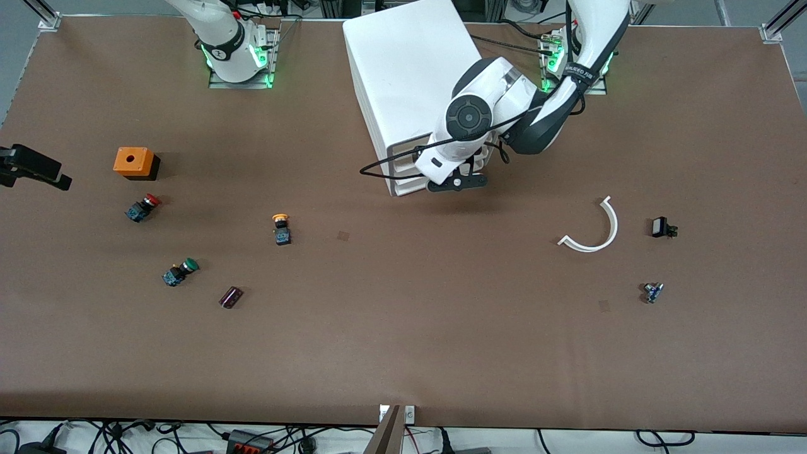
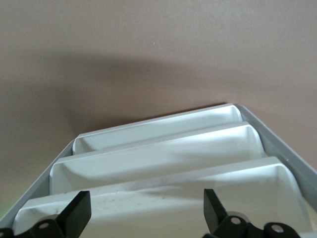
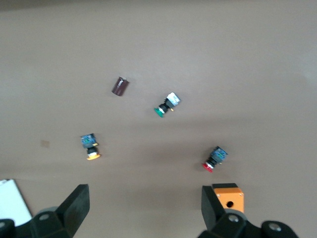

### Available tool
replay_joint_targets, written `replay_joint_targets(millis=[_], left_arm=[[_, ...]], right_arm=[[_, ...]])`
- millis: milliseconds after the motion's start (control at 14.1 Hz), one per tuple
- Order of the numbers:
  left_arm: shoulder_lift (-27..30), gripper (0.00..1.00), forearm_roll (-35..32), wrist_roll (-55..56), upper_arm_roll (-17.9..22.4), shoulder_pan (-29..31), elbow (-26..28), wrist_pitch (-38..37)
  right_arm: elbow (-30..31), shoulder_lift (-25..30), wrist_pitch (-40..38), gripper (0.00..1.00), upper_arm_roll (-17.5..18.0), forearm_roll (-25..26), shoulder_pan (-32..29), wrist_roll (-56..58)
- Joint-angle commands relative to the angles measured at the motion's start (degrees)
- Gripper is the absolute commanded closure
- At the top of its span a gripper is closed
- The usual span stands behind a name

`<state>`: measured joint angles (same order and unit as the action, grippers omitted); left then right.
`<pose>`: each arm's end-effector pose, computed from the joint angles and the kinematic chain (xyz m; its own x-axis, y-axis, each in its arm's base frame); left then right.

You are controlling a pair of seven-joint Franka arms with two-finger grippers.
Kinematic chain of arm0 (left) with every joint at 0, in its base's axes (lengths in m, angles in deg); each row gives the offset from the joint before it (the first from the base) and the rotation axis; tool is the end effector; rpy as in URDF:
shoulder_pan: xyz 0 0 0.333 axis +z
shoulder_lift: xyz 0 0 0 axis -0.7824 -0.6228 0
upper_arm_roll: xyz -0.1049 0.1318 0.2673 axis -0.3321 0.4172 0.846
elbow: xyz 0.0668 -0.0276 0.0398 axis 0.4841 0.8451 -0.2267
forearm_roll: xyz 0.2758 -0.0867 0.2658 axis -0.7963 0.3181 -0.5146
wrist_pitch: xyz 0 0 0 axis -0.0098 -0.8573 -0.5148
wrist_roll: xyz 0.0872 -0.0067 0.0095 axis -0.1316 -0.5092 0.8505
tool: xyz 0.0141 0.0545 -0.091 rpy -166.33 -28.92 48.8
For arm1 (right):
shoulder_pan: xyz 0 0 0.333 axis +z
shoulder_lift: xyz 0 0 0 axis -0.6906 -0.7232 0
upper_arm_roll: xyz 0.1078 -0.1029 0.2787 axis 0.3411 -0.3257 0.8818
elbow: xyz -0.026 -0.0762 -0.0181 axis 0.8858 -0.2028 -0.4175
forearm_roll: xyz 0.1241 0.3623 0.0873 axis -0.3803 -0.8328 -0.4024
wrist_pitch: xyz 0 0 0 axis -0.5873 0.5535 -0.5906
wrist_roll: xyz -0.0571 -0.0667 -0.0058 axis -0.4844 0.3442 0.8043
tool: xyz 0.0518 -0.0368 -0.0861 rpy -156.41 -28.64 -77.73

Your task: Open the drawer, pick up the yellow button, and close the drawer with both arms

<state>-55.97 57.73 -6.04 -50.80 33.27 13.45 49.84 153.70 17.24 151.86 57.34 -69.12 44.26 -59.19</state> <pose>0.4591 -0.4210 0.3347 0.9312 0.1380 -0.3375 0.1456 -0.9893 -0.0028 0.6068 -0.0371 0.6244 0.9984 -0.0564 0.0037 -0.0563 -0.9983 -0.0153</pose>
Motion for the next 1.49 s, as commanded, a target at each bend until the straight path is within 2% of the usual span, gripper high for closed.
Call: replay_joint_targets(millis=[0, 212, 354, 637, 850, 1204, 1345, 1416], left_arm=[[2.22, 0.0, 1.18, 0.08, -1.18, 0.9, 2.02, -1.47], [2.48, 0.0, 0.66, -0.71, -1.09, 2.39, 0.88, -1.64], [3.53, 0.0, -0.14, -2.02, -0.56, 4.84, -1.31, -2.87], [3.45, 0.0, -12.5, -7.02, -0.56, 9.07, -9.12, -10.06], [3.19, 0.0, -14.38, -14.39, -0.3, 14.33, -15.11, -15.25], [4.24, 0.0, -17.37, -33.91, -0.91, 23.47, -22.76, -26.67], [8.79, 0.0, -16.66, -39.1, 1.62, 23.75, -21.46, -26.96], [10.64, 0.0, -15.44, -42.08, 4.68, 23.49, -21.02, -26.96]], right_arm=[[5.2, 3.69, 0.82, 0.0, 3.53, 2.26, -2.51, 0.36], [5.46, 4.13, 0.47, 0.0, 3.53, 2.61, -2.42, 0.53], [9.13, 6.57, 1.08, 0.0, 3.53, 2.61, -2.34, 0.98], [18.28, 12.21, 4.33, 0.0, 3.53, 2.61, -2.34, 0.98], [17.94, 12.04, 4.77, 0.0, 3.53, 3.49, -2.25, 0.98], [17.5, 11.69, 5.83, 0.0, 3.62, 3.32, -2.16, 0.45], [17.5, 11.86, 6.18, 0.0, 3.62, 3.58, -2.07, 0.62], [17.5, 11.86, 6.27, 0.0, 3.62, 3.58, -2.16, 0.62]])
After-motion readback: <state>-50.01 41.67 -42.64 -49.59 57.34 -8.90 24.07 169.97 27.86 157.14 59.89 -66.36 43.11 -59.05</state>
